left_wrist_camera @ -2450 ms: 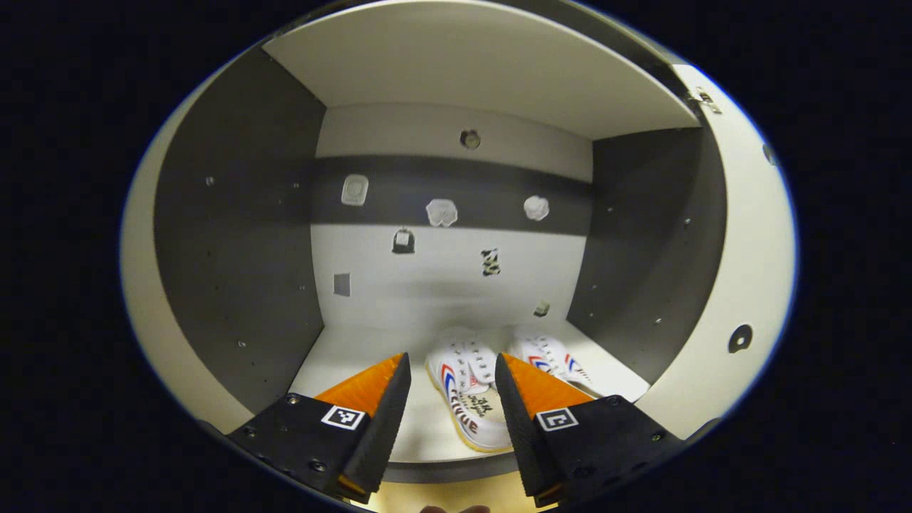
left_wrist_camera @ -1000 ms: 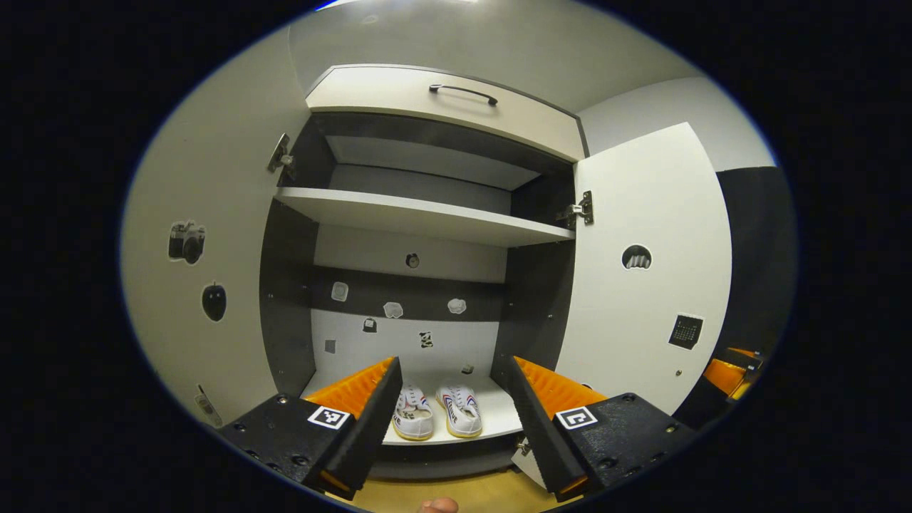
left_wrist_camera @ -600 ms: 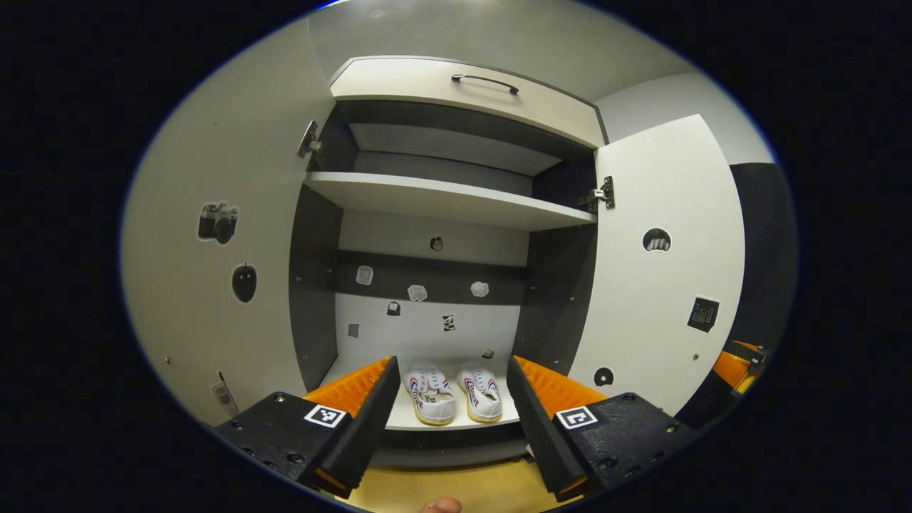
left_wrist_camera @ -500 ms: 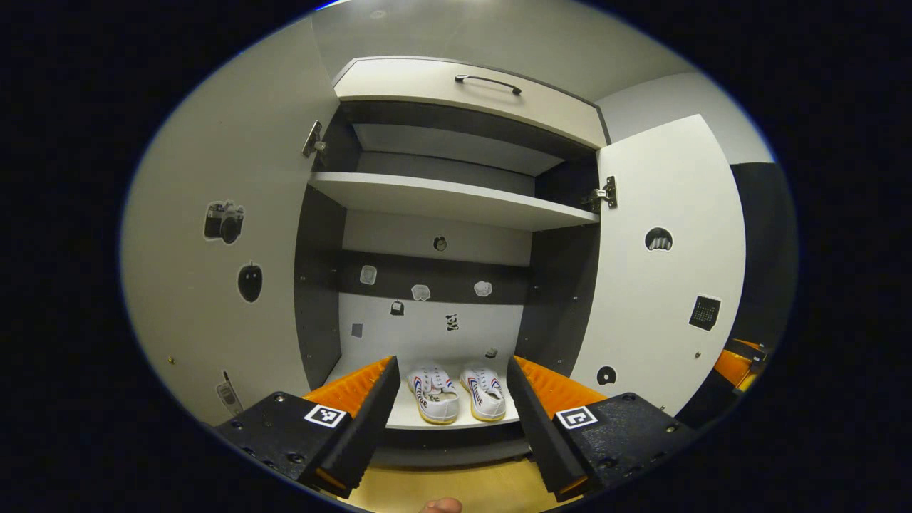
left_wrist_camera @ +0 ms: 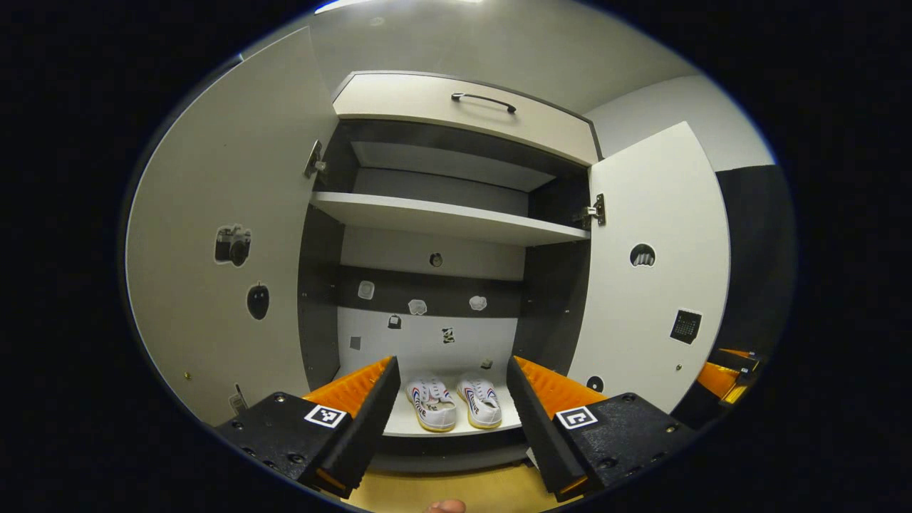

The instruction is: Grab one shoe with the right hand and put it into the shoe cabinet, grab the other shoe with the left hand and put it into the shoe cabinet; then close the right door with the right hand and the left door with the left hand.

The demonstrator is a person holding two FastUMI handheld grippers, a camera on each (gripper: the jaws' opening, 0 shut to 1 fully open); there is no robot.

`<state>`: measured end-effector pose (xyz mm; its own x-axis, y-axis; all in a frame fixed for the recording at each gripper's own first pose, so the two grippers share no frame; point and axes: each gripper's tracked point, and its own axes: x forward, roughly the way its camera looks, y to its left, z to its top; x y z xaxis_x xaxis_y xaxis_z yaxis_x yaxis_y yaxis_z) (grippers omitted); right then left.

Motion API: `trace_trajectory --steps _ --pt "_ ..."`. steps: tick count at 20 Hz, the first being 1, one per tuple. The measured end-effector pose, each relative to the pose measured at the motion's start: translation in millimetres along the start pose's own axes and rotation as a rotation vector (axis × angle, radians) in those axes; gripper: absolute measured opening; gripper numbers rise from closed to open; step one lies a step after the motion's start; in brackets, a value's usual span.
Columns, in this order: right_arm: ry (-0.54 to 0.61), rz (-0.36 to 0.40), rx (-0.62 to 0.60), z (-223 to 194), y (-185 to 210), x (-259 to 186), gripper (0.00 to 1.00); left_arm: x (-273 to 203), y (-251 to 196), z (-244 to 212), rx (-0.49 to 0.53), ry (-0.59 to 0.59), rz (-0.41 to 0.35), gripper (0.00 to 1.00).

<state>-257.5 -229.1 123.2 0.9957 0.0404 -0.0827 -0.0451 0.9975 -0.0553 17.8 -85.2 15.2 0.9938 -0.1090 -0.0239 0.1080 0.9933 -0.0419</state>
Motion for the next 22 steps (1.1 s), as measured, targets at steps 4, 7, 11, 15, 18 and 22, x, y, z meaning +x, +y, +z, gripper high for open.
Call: trace_trajectory --steps 4,7,11,15,18,22 --pt "0.003 0.046 0.0 -2 23 1 0.87 -8 9 3 0.004 -0.014 0.006 0.87" --pt "0.005 0.085 0.011 -4 43 6 0.87 -16 20 4 0.007 -0.02 0.02 0.91" --pt "-0.002 0.087 0.018 -5 53 12 0.92 -30 37 10 0.017 -0.036 0.049 0.91" --pt "0.005 0.12 0.065 -9 69 18 0.92 -43 49 17 0.013 -0.054 0.072 0.91" --pt "0.011 0.143 0.087 -13 83 27 0.92 -56 62 22 0.024 -0.065 0.103 0.91" --pt "0.017 0.187 0.098 -16 107 38 0.93 -74 77 31 0.044 -0.089 0.142 0.91"
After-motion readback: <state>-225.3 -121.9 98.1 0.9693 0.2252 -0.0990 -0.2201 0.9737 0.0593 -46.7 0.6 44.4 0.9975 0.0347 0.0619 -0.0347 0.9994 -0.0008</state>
